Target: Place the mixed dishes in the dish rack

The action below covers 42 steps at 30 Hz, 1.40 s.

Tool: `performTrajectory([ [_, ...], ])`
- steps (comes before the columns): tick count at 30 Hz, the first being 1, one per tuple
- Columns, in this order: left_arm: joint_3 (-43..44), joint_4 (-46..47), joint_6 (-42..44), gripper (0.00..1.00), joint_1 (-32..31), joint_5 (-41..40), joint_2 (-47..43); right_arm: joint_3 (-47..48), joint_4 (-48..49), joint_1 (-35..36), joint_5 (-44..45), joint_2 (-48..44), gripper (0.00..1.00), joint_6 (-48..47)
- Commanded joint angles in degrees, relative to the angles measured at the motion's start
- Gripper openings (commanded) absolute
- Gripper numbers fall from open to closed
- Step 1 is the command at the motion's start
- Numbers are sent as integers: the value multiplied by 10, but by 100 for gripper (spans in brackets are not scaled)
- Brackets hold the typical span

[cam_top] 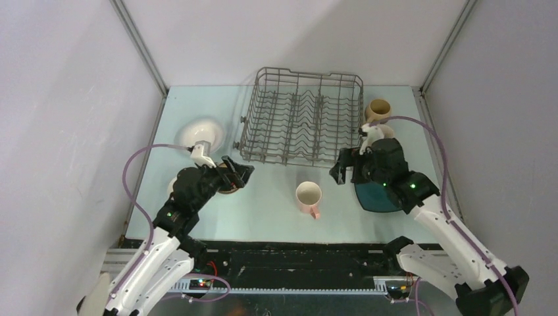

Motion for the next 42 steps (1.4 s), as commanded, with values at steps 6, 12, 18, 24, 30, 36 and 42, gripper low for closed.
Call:
performTrajectory([
  [6,-28,126,-29,98,0,113,37,28,-22,116,29,114,85,-25],
  [12,-35,136,-35,98,0,125,41,28,21,138,11,193,74,-4],
  [18,-34,125,-36,98,0,128,40,28,56,168,-10,251,56,13],
  [24,-33,134,-64,98,0,157,50,30,64,171,-58,265,0,17],
  [30,-60,230,-121,98,0,225,51,31,89,133,-167,184,0,26],
  [36,-75,366,-182,98,1,270,73,21,187,47,-316,109,0,104],
  [42,-67,503,-263,98,0,298,118,13,350,-7,-407,107,0,223],
])
